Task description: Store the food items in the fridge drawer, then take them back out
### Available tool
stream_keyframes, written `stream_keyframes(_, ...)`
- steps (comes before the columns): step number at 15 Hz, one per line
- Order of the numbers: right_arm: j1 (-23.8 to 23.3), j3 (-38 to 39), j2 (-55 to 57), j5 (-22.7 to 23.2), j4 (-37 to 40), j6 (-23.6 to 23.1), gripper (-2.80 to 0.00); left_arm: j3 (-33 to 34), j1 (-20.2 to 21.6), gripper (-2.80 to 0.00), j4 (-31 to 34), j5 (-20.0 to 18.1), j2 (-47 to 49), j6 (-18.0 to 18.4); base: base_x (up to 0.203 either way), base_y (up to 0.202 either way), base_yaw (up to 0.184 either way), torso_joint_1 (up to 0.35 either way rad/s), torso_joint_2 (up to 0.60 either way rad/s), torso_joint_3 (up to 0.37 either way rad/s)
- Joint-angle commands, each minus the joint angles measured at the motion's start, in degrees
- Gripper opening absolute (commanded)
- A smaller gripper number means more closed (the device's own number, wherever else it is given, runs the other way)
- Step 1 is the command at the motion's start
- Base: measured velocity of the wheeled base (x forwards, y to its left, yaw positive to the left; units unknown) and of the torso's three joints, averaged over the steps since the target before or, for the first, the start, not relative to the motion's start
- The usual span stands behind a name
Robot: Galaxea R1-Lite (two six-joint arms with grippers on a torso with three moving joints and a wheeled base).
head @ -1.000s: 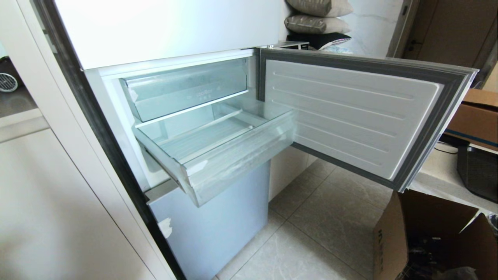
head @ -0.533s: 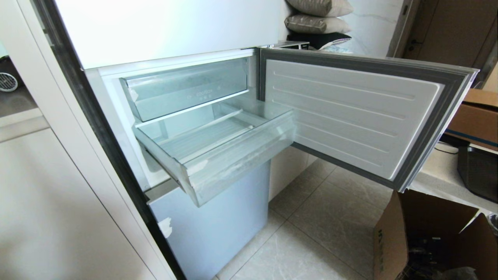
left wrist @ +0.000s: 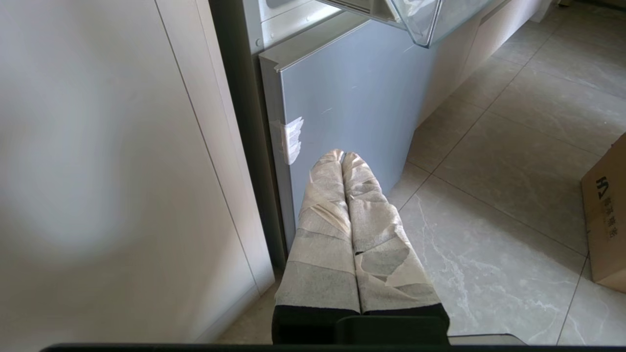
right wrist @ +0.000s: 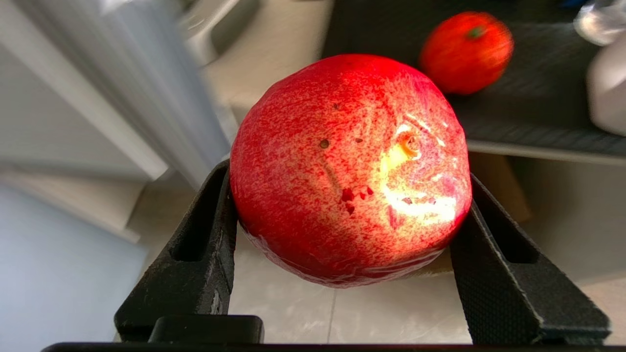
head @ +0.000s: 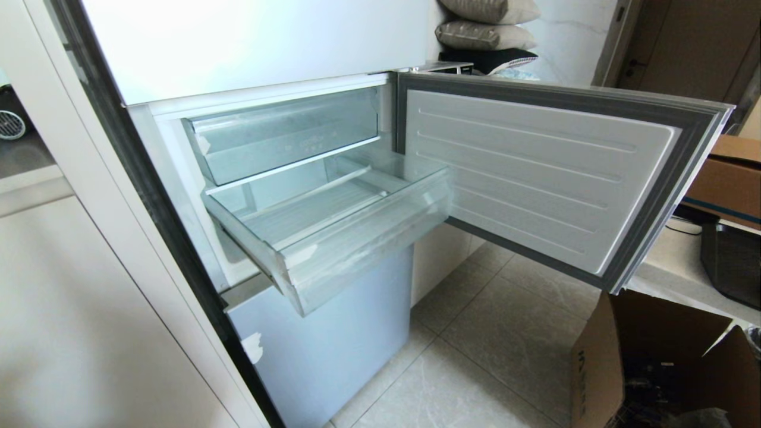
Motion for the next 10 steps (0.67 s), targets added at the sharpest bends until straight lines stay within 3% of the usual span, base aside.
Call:
stream_keyframes(1, -6.75, -3.43, 9.76, 1.93, -1.21, -0.68, -2.80, 0.01, 0.02, -2.80, 0.12, 0.02, 0.09, -0.04, 0.000, 0.000, 0.000, 0.000, 0.00, 0.000)
stream_keyframes(7, -15.77, -5.00, 24.37, 19.42, -19.76, -4.63, -2.80, 0.01, 0.02, -2.80, 0.04, 0.02, 0.09, -0.04, 0.000, 0.000, 0.000, 0.000, 0.00, 0.000)
stream_keyframes(10, -17.77, -8.42, 30.98, 25.96, -22.90, -8.19, -2.80, 0.01, 0.02, -2.80, 0.04, 0.02, 0.09, -0.04, 0.000, 0.000, 0.000, 0.000, 0.00, 0.000)
